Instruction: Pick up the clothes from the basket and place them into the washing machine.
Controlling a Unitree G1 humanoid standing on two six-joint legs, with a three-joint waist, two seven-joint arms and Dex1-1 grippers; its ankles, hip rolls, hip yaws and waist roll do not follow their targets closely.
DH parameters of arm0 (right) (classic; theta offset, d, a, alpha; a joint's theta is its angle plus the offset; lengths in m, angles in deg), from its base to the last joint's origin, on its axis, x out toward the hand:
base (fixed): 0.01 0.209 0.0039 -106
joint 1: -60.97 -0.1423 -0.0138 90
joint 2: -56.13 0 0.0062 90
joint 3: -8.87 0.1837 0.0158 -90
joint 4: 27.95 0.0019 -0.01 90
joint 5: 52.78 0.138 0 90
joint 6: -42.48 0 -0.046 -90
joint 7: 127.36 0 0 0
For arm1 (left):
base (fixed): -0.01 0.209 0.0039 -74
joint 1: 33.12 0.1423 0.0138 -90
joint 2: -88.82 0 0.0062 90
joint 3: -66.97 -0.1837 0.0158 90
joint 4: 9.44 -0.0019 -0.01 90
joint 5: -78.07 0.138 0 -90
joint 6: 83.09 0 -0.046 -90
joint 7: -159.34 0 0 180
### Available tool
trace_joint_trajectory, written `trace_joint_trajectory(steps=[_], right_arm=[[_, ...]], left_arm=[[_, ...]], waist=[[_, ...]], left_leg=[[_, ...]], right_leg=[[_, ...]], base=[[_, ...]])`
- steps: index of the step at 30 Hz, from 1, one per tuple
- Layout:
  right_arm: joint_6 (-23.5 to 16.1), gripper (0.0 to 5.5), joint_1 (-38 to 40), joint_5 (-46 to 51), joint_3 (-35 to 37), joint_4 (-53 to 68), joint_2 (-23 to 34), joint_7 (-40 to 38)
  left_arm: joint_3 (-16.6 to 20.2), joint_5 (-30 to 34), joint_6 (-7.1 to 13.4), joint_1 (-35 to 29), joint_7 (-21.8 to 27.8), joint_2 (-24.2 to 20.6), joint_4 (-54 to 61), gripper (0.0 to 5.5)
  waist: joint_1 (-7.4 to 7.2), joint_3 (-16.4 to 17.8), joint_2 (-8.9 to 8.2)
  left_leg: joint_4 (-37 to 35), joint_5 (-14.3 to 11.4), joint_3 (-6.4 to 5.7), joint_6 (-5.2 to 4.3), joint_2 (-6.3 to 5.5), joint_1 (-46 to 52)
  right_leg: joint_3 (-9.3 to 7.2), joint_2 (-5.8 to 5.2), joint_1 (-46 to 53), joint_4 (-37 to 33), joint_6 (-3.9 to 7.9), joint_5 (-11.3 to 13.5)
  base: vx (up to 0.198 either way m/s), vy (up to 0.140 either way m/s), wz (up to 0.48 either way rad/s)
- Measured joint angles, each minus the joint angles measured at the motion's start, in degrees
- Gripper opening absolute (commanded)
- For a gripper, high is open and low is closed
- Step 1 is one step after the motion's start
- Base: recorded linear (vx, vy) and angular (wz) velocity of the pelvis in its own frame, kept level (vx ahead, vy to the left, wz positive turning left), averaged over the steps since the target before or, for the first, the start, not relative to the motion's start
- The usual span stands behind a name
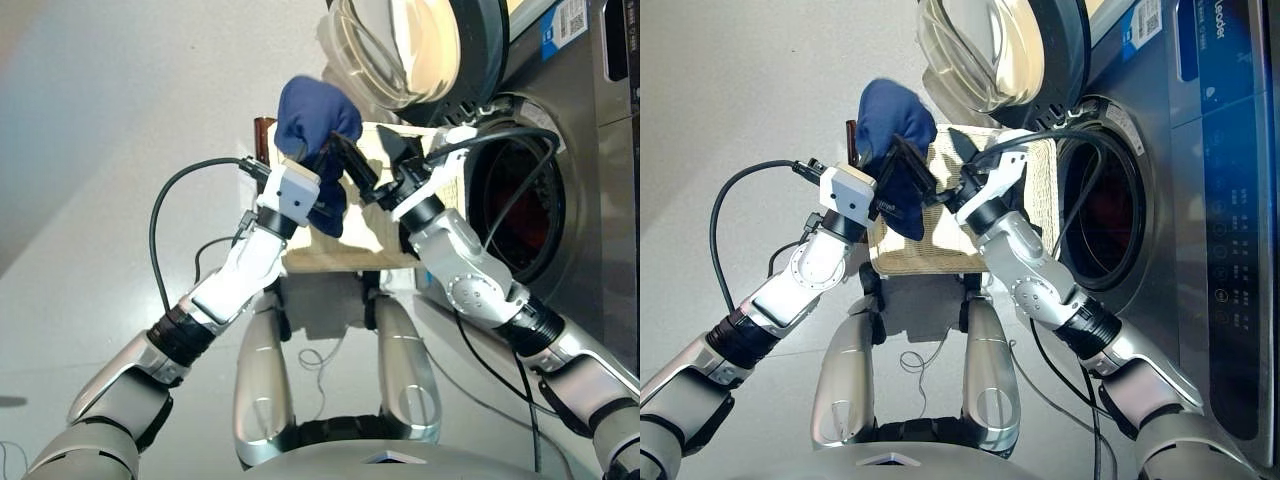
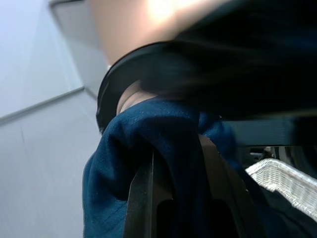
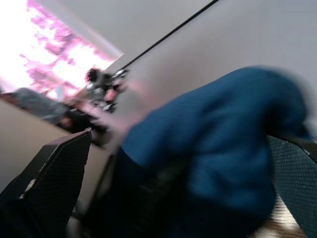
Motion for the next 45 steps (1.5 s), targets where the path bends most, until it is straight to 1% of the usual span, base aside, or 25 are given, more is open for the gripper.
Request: trace_joint_trajectory(steps=[2, 5, 8, 11, 17, 18, 19, 20, 21, 22, 24, 25, 29, 32, 41, 42, 43, 44, 45], right_arm=[[1.04, 5.5, -2.21, 1.74, -1.95, 0.03, 0.97, 0.66], [1.25, 5.5, -3.24, 3.0, -3.12, 0.0, 2.54, 1.77], [1.34, 5.5, -3.42, 4.43, -4.1, 0.0, 3.6, 2.44], [1.44, 5.5, -3.42, 5.08, -4.51, -0.02, 3.87, 2.46], [1.2, 5.5, -3.41, 5.07, -4.42, -0.03, 3.99, 2.43], [1.16, 4.72, -3.41, 5.06, -4.41, -0.03, 3.99, 2.43], [1.13, 1.92, -3.41, 5.05, -4.41, -0.05, 3.99, 2.38], [1.0, 1.42, -3.4, 5.01, -4.36, -0.14, 3.99, 2.28], [0.81, 0.22, -3.41, 5.02, -3.95, -0.03, 3.65, 2.34], [0.16, 0.0, -3.31, 5.29, -3.07, -0.01, 3.27, 2.66], [-1.5, 0.0, -1.66, 9.14, 0.68, 2.74, 0.91, 3.27], [-2.16, 0.0, -0.91, 8.81, 2.11, 3.19, -0.9, 3.19], [-2.69, 0.0, 0.12, 6.78, 2.9, 3.37, -1.95, 2.95], [-2.79, 0.0, 3.78, 3.57, 4.54, 5.94, -2.73, 1.34], [-3.13, 0.0, 12.51, -2.08, 7.49, 9.73, -4.27, -0.09], [-3.09, 0.0, 12.77, -2.27, 7.48, 9.77, -4.41, -0.11], [-2.72, 0.0, 13.12, -2.36, 7.49, 9.83, -4.38, -0.3], [-2.31, 0.0, 13.74, -2.37, 7.39, 9.98, -4.68, -1.48], [-2.29, 0.0, 14.31, -2.61, 7.37, 9.95, -5.24, -1.72]], left_arm=[[-2.21, 5.39, -0.06, -3.51, 0.19, -3.66, 0.06, 0.0], [-3.73, 9.87, -0.04, -5.41, 0.13, -6.05, 0.23, 0.0], [-5.94, 13.48, -0.05, -6.22, 0.12, -6.82, 0.8, 0.0], [-6.54, 15.81, -0.04, -6.26, 0.08, -6.91, 0.86, 0.0], [-7.19, 16.95, -0.05, -6.76, -0.15, -6.48, 0.86, 0.0], [-7.19, 16.99, -0.05, -6.78, -0.18, -6.46, 0.86, 0.0], [-7.19, 17.0, -0.05, -6.8, -0.3, -6.42, 0.89, 0.0], [-7.22, 17.06, -0.05, -6.82, -0.48, -6.36, 1.01, 0.0], [-7.45, 17.12, -0.05, -6.79, -0.66, -6.34, 1.0, 0.0], [-7.65, 17.0, 0.34, -6.72, -1.38, -6.27, 1.01, 0.0], [-6.42, 16.99, 2.77, -6.77, -3.94, -5.85, 1.35, 0.0], [-5.67, 16.97, 3.24, -6.99, -4.3, -5.42, 1.53, 0.0], [-5.73, 16.96, 3.71, -7.03, -4.35, -5.54, 1.48, 0.0], [-6.58, 17.28, 4.76, -6.75, -4.43, -4.99, 1.48, 0.0], [-9.29, 18.43, 5.82, -5.96, -4.29, -3.9, 1.5, 0.0], [-9.32, 18.43, 5.92, -5.69, -4.33, -3.88, 1.5, 1.34], [-9.29, 19.61, 5.89, -5.56, -4.18, -3.93, 1.33, 5.5], [-9.43, 22.35, 5.85, -5.8, -3.77, -4.52, 0.76, 5.5], [-9.69, 22.48, 5.93, -5.7, -3.52, -4.88, 0.74, 5.5]], waist=[[0.09, 0.01, 0.04], [0.59, 0.0, 0.22], [1.2, 0.0, 0.33], [1.22, 0.01, 0.42], [1.18, 0.03, 1.07], [1.17, 0.03, 1.07], [1.17, 0.03, 1.07], [1.17, 0.03, 1.07], [1.12, 0.03, 1.08], [1.11, 0.03, 1.09], [1.05, 0.03, 1.1], [1.03, 0.03, 1.1], [1.04, 0.02, 1.34], [1.12, 0.02, 1.39], [0.61, 0.02, 1.5], [0.48, 0.02, 1.5], [0.2, 0.02, 1.5], [0.02, 0.02, 1.49], [-0.27, 0.02, 1.5]], left_leg=[[0.09, 0.1, -0.27, 0.07, -0.13, 0.17], [0.13, 0.11, -0.41, 0.1, -0.27, 0.57], [0.12, 0.14, -0.56, 0.14, -0.29, 0.52], [0.1, 0.15, -0.61, 0.14, -0.33, 0.46], [0.18, 0.15, -0.93, 0.15, -0.32, 0.06], [0.2, 0.15, -0.95, 0.15, -0.32, 0.05], [0.2, 0.15, -0.95, 0.15, -0.32, 0.05], [0.22, 0.15, -0.95, 0.15, -0.32, 0.02], [0.24, 0.14, -0.95, 0.15, -0.32, -0.01], [0.3, 0.14, -0.95, 0.15, -0.31, -0.11], [0.65, 0.14, -1.05, 0.14, -0.27, -0.81], [0.73, 0.14, -1.05, 0.14, -0.28, -0.9], [0.82, 0.13, -1.06, 0.15, -0.33, -0.91], [0.81, 0.13, -1.08, 0.15, -0.33, -0.95], [0.88, 0.13, -1.09, 0.16, -0.32, -1.01], [0.88, 0.13, -1.09, 0.16, -0.32, -1.02], [0.89, 0.13, -1.12, 0.16, -0.31, -1.03], [0.88, 0.12, -1.17, 0.16, -0.3, -1.03], [0.89, 0.12, -1.17, 0.16, -0.31, -1.11]], right_leg=[[-0.04, -0.13, 0.37, -0.03, 0.06, 0.08], [-0.07, -0.28, 0.9, -0.11, 0.13, 0.09], [-0.18, -0.3, 0.94, -0.1, 0.15, 0.11], [-0.23, -0.33, 0.94, -0.15, 0.15, 0.11], [-0.58, -0.34, 0.91, -0.27, 0.15, 0.11], [-0.59, -0.34, 0.91, -0.27, 0.16, 0.11], [-0.59, -0.34, 0.9, -0.27, 0.15, 0.11], [-0.58, -0.35, 0.88, -0.27, 0.15, 0.11], [-0.58, -0.35, 0.84, -0.25, 0.15, 0.11], [-0.57, -0.35, 0.71, -0.21, 0.15, 0.11], [-0.6, -0.33, 0.13, -0.04, 0.14, 0.11], [-0.59, -0.34, 0.07, 0.01, 0.14, 0.12], [-0.57, -0.4, 0.05, 0.07, 0.15, 0.12], [-0.58, -0.41, 0.05, 0.05, 0.15, 0.12], [-0.56, -0.39, -0.02, 0.15, 0.15, 0.11], [-0.56, -0.4, -0.02, 0.15, 0.15, 0.11], [-0.58, -0.39, -0.03, 0.16, 0.15, 0.11], [-0.61, -0.38, -0.02, 0.16, 0.14, 0.11], [-0.6, -0.39, -0.06, 0.15, 0.14, 0.11]], base=[[0.0, 0.0, 0.0], [0.0, 0.0, 0.0], [0.0, 0.0, 0.0], [0.0, 0.0, 0.0], [0.0, 0.0, 0.0], [0.0, 0.0, 0.0], [0.0, 0.0, 0.0], [0.0, 0.0, 0.0], [0.0, 0.0, 0.0], [0.0, 0.0, 0.0], [0.0, 0.0, 0.0], [0.0, 0.0, 0.0], [0.0, 0.0, 0.0], [0.0, 0.0, 0.0], [0.0, 0.0, 0.0], [0.0, 0.0, 0.0], [0.0, 0.0, 0.0], [0.0, 0.0, 0.0], [0.0, 0.0, 0.0]])
